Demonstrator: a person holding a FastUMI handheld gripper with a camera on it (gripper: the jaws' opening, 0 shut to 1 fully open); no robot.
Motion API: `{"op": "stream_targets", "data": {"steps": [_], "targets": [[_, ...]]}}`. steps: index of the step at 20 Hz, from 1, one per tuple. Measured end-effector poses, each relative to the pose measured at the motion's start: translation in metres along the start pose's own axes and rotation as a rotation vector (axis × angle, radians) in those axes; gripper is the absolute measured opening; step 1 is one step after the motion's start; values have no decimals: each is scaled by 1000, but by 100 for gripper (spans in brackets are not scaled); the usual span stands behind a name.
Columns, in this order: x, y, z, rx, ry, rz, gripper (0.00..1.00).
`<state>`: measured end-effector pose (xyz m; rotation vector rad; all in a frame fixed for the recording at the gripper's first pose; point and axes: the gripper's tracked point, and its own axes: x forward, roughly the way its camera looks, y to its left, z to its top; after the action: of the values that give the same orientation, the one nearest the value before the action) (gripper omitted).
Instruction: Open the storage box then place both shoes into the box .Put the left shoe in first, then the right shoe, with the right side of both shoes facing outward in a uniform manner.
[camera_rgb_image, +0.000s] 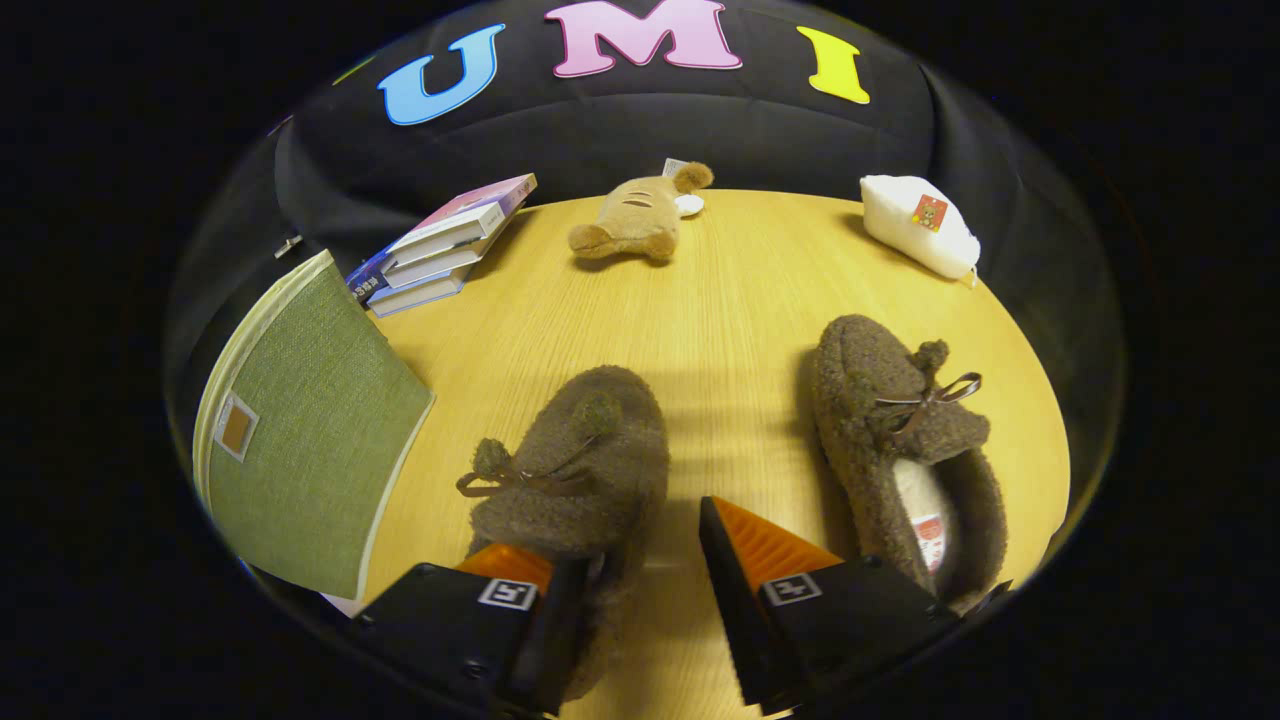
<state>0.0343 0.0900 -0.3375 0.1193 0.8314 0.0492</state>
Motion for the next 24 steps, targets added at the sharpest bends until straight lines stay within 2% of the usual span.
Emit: {"op": "stream_targets", "data": {"steps": [1,5,6,7,8,12,16,21,24], "targets": [[1,3,-2,9,9,5,51],[4,2,-2,79,37,-10,27],[2,-3,0,104,30,-25,26],[2,-3,4,123,20,-30,12],[1,-4,1,125,28,-29,9],[-32,-2,16,168,-19,-13,7],[-81,4,57,228,-77,8,7],[-155,58,134,233,-225,112,6],[-176,105,160,308,-244,204,6]]}}
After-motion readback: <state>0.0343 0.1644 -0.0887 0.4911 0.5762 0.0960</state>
